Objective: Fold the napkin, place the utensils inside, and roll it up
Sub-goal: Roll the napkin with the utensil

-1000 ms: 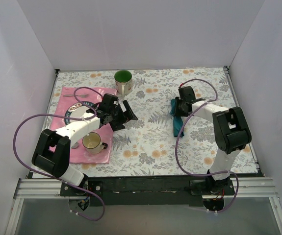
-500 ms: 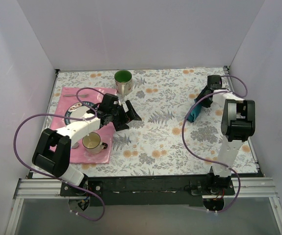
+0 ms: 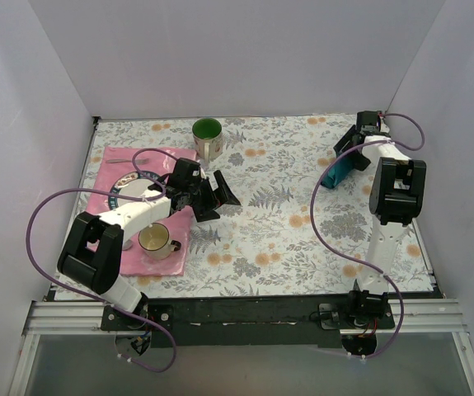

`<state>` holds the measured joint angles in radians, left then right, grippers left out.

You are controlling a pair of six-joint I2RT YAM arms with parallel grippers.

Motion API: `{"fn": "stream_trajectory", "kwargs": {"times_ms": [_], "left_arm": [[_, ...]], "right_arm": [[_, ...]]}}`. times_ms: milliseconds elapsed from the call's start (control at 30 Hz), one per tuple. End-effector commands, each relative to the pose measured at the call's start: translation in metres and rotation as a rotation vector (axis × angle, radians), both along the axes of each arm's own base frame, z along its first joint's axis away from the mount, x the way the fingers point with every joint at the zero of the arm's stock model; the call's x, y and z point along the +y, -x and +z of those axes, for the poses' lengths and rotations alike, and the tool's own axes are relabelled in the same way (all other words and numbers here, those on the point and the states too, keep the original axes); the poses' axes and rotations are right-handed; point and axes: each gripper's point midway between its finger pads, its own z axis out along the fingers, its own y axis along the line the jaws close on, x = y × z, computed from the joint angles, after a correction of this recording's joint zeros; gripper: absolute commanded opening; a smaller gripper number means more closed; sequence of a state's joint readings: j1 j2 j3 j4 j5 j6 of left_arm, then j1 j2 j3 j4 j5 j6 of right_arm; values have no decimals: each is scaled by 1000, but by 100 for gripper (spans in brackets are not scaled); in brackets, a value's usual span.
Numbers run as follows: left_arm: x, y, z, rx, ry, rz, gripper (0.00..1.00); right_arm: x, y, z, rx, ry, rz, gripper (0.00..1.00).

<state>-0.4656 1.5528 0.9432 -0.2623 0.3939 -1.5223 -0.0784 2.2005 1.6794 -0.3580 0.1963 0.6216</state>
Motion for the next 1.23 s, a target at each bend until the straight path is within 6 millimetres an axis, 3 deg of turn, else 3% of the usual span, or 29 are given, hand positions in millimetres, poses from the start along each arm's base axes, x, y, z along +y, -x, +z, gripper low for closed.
{"fn": "stream_trajectory", "kwargs": {"times_ms": [0,167,233,267,333,367,433,467,533,567,700,800,833,867,933,967,1033,1100,1200], "left_arm": [[-3,-4,11,-34,23,-16,93],[-1,-5,18,-55,27,-11,93],[-1,-7,20,-65,25,-5,93],[-1,-8,24,-75,28,-4,93],[-1,-8,26,-80,30,-5,93],[-2,-10,29,-88,30,-7,93],[-3,-11,34,-105,37,-20,93],[-5,-12,38,-117,42,-29,93],[-7,-15,49,-146,51,-39,94],[-7,-17,52,-163,49,-46,95],[-9,-23,80,-234,69,-51,97],[-8,-27,106,-298,100,-27,98],[-7,-28,122,-348,122,-17,98],[-7,-28,129,-370,136,-12,98],[-7,-28,150,-427,173,-2,98],[-7,-28,154,-438,179,7,98],[-6,-29,164,-469,200,16,98],[-4,-29,168,-481,206,31,98],[-2,-27,169,-479,211,51,98]], "right_arm": [[3,5,8,21,1,26,87],[14,9,50,-30,70,109,95],[12,20,58,-22,118,106,97],[18,24,75,-53,132,129,98],[17,38,81,-33,175,128,99],[32,43,98,-55,196,171,99],[45,56,105,-56,239,215,99],[66,64,123,-86,267,269,99],[82,82,130,-60,336,330,99],[103,92,144,-95,348,379,99],[146,138,145,-58,229,558,99],[166,179,153,-95,220,665,99],[170,192,174,-178,203,709,99],[173,202,166,-195,180,733,99],[179,221,185,-296,127,778,99],[180,230,179,-293,111,797,98],[184,242,185,-331,83,838,99],[185,253,179,-315,66,884,98],[181,256,188,-353,94,902,99]]}}
